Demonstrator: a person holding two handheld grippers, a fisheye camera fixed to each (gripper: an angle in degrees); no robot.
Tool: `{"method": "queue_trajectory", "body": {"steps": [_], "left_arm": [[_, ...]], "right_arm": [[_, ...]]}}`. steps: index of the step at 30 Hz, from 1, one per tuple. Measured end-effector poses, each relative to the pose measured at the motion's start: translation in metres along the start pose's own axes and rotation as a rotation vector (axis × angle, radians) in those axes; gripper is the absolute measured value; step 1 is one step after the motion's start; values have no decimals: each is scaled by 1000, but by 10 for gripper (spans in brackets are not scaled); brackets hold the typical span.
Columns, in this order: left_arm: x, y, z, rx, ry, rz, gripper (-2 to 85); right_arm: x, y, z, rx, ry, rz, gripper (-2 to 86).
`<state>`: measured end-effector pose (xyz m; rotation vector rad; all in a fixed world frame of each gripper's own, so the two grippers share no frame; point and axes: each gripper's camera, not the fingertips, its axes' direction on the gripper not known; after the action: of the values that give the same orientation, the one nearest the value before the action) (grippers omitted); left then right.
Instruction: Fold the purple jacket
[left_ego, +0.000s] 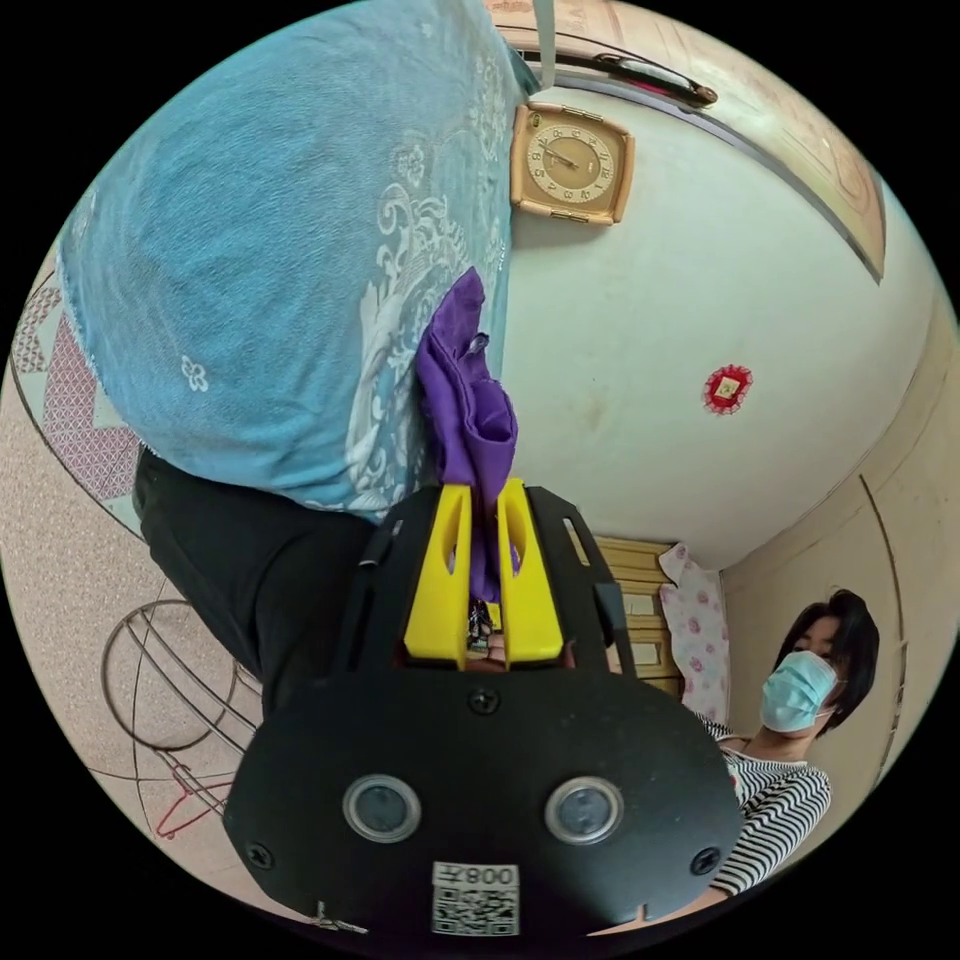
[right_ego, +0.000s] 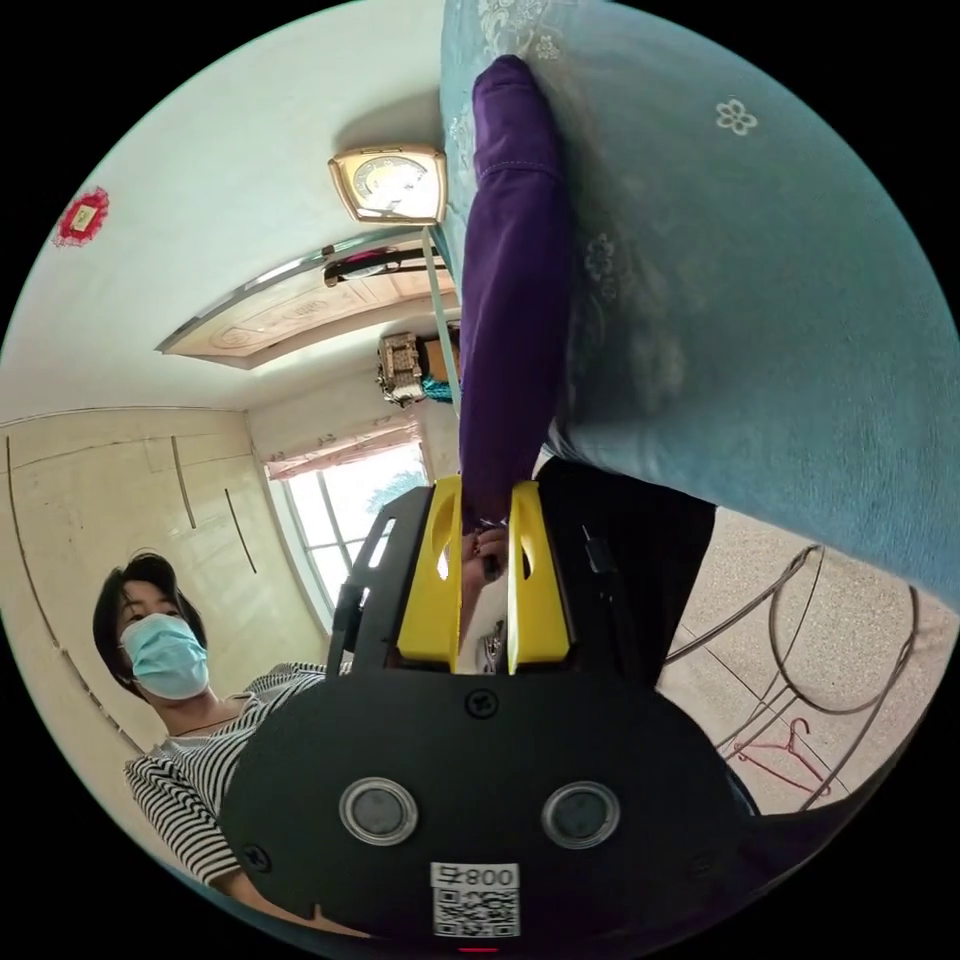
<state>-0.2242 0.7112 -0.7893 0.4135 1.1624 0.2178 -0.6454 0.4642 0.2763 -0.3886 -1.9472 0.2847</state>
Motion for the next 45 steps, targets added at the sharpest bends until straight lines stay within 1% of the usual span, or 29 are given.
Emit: {"method": "queue_trajectory", "body": {"steps": [3, 8, 13, 17, 19, 20, 22, 27, 32, 37, 41, 45], "left_arm": [[-5, -1, 9, 31, 40, -11, 87], [-25, 10, 26, 85, 70, -60, 111], [-62, 27, 64, 109, 136, -121, 125], [-86, 23, 98, 104, 155, -145, 112], [-98, 20, 117, 116, 141, -149, 68], [-101, 20, 122, 114, 132, -146, 60], [-108, 21, 142, 96, 84, -128, 39], [-129, 43, 184, 28, 20, -94, 27], [-145, 84, 232, -49, 53, -37, 22], [-146, 128, 293, -156, 44, 86, 19], [-152, 134, 346, -202, 23, 162, 18], [-161, 118, 422, -229, 97, 211, 18]], "right_arm": [[-32, 2, -1, 2, -54, -4, 73], [-85, 2, 8, -26, -34, -41, 71], [-126, 13, 18, -25, -36, -55, 70], [-146, 29, 22, -26, -24, -49, 70], [-157, 42, 22, -22, -18, -40, 70], [-159, 45, 21, -22, -15, -37, 70], [-170, 60, 19, -23, 15, -34, 71], [-187, 97, 7, -15, 51, -21, 72], [-212, 150, -15, -3, 22, -23, 72], [-264, 223, -44, -15, -2, -85, 70], [-297, 264, -62, 5, -23, -116, 68], [-334, 286, -85, 53, -108, -153, 64]]}}
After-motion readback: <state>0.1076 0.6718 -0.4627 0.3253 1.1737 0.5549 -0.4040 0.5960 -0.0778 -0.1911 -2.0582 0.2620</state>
